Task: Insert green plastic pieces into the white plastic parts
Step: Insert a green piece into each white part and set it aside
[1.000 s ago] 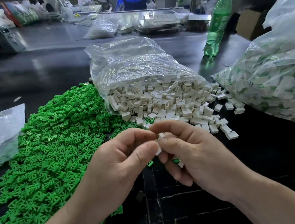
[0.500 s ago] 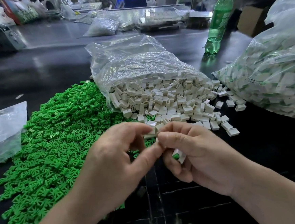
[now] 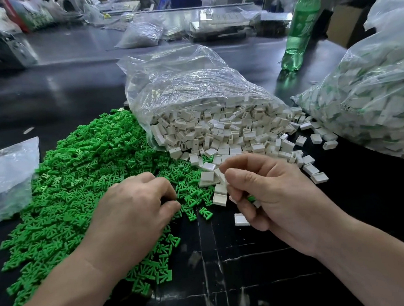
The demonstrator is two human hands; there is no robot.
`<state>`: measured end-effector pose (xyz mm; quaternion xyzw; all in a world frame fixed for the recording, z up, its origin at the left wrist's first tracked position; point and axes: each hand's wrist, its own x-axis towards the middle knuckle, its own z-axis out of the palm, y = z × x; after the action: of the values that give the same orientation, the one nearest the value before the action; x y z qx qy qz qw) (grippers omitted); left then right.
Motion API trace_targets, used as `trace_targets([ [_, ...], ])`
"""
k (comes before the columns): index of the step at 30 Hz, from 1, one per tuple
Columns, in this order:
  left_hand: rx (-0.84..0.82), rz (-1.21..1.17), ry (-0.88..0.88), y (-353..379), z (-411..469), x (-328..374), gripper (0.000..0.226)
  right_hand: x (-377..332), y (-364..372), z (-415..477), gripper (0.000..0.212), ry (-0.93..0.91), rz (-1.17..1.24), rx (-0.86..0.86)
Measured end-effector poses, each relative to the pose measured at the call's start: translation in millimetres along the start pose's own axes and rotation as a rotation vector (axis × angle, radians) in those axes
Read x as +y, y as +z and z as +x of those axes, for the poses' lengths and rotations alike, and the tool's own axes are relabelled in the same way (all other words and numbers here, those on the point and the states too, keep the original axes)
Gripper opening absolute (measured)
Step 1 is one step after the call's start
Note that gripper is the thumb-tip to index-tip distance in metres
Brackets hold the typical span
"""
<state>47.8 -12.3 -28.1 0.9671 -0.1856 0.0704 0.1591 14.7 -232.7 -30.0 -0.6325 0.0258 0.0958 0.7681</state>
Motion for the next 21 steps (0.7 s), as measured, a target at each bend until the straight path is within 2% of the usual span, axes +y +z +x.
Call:
trace_targets([
  [4, 0.008, -0.006, 0.059, 2, -1, 1, 0.009, -1, 3, -1, 0.011, 0.017, -0.025, -0.009],
  [6, 0.054, -0.083, 0.062, 2, -1, 0, 0.012, -1, 3, -1, 0.009, 0.018, -0.030, -0.013],
  [8, 0.100, -0.311, -0.004, -1, -2, 1, 0.009, -1, 2, -1, 0.008, 0.021, -0.018, -0.009],
  [10, 0.055, -0.669, -0.105, -4, -2, 4, 0.004, 0, 2, -1, 0.008, 0.025, -0.011, -0.010],
  [13, -0.069, -1.117, -0.216, -7, -2, 9, 0.024, 1, 3, -2, 0.011, 0.035, -0.014, -0.028],
  [17, -0.119, -1.366, -0.298, -6, 1, 14, 0.033, 2, 4, -2, 0.011, 0.027, -0.009, -0.076],
  [21, -0.118, -1.463, -0.314, -5, 2, 15, 0.027, 1, 5, -3, 0.011, 0.014, -0.033, -0.111],
])
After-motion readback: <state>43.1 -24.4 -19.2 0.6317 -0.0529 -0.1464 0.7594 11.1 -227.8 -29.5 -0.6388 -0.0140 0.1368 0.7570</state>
